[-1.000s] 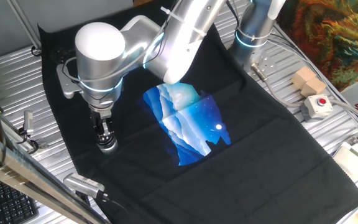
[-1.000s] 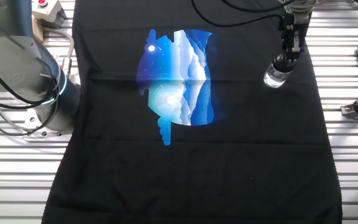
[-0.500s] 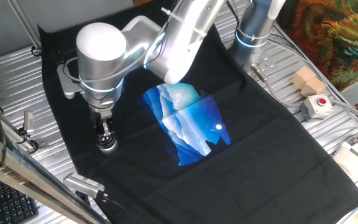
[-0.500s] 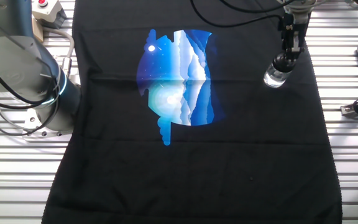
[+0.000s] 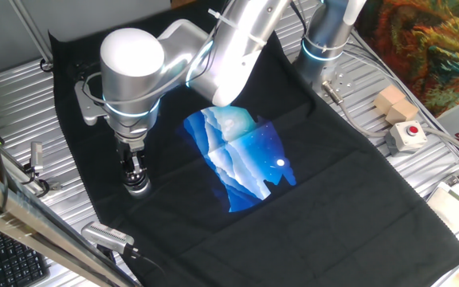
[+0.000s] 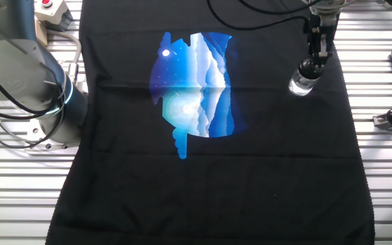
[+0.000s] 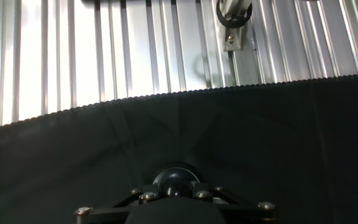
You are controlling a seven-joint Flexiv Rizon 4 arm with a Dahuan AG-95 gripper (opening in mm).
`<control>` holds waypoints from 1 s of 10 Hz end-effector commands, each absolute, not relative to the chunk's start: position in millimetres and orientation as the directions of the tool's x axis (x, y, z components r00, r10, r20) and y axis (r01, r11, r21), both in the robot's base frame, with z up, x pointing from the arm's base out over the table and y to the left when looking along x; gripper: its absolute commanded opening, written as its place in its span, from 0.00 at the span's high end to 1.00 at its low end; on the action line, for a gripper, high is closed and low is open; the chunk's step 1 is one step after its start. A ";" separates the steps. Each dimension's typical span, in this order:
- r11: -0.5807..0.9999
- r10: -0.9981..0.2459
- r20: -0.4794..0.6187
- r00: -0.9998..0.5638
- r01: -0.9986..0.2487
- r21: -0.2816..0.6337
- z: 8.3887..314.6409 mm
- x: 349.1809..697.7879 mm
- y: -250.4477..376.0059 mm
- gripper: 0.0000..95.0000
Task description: Screw the lid onto the jar
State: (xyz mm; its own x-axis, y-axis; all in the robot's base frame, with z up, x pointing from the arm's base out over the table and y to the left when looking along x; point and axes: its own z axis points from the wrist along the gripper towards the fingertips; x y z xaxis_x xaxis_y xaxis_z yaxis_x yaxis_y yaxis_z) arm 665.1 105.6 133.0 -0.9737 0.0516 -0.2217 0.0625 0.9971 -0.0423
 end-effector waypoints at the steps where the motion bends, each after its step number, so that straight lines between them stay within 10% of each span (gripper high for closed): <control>1: 0.998 0.029 -0.216 -0.976 0.038 -0.040 132.7 665.5 106.3 1.00; 10: 0.999 -0.044 -0.204 -0.978 -0.037 -0.035 135.0 667.7 108.6 1.00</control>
State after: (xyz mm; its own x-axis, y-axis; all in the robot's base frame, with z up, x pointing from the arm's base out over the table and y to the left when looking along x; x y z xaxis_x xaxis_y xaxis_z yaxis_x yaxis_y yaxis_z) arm 667.2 108.2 135.3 -0.9776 -0.0450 -0.2055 -0.0386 0.9986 -0.0355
